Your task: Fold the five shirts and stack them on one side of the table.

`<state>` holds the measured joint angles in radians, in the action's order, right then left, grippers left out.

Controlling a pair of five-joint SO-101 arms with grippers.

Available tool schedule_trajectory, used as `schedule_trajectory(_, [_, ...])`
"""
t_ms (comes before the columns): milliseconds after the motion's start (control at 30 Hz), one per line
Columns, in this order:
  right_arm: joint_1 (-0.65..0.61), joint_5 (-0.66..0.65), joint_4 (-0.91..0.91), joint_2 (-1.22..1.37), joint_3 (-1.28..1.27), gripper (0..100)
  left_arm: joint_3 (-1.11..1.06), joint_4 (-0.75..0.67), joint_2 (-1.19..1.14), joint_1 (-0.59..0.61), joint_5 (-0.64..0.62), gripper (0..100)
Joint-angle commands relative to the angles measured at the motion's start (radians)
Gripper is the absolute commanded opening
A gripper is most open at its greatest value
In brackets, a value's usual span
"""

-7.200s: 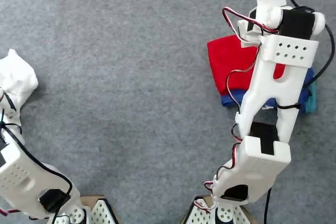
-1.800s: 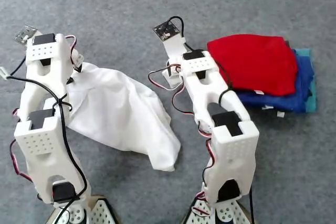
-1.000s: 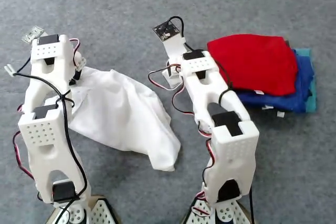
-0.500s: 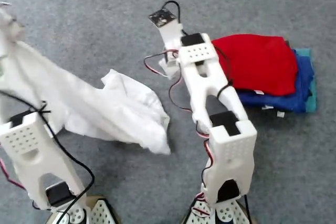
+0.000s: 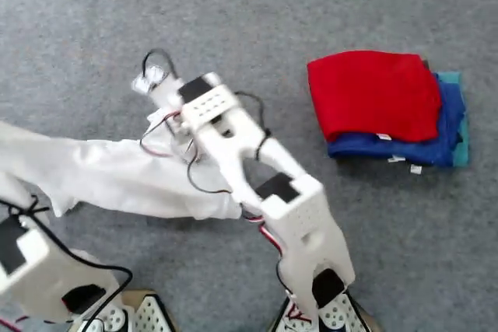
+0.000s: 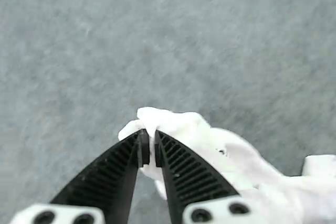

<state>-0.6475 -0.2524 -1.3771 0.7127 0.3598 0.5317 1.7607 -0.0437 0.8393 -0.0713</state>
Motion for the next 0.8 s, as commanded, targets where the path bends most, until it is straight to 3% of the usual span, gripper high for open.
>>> schedule_trajectory(0, [-0.012,0.008,-0.025,0.104,0.068,17.2,-0.128,-0.015,0.124,0.076,0.046,3])
schedule_trajectory(133, [-0.005,0.008,-0.149,0.13,0.217,0.7,-0.228,-0.058,0.176,0.162,0.078,3])
schedule_trajectory(367, [0.127,0.009,-0.374,0.131,0.495,1.4,-0.249,-0.098,0.207,0.289,0.132,3])
schedule_trajectory(500, [0.27,0.041,-0.388,0.131,0.624,1.4,-0.268,-0.094,0.204,0.335,0.166,3])
schedule_trajectory(767, [0.443,0.038,-0.388,0.131,0.522,1.5,-0.478,-0.149,0.201,0.447,0.325,3])
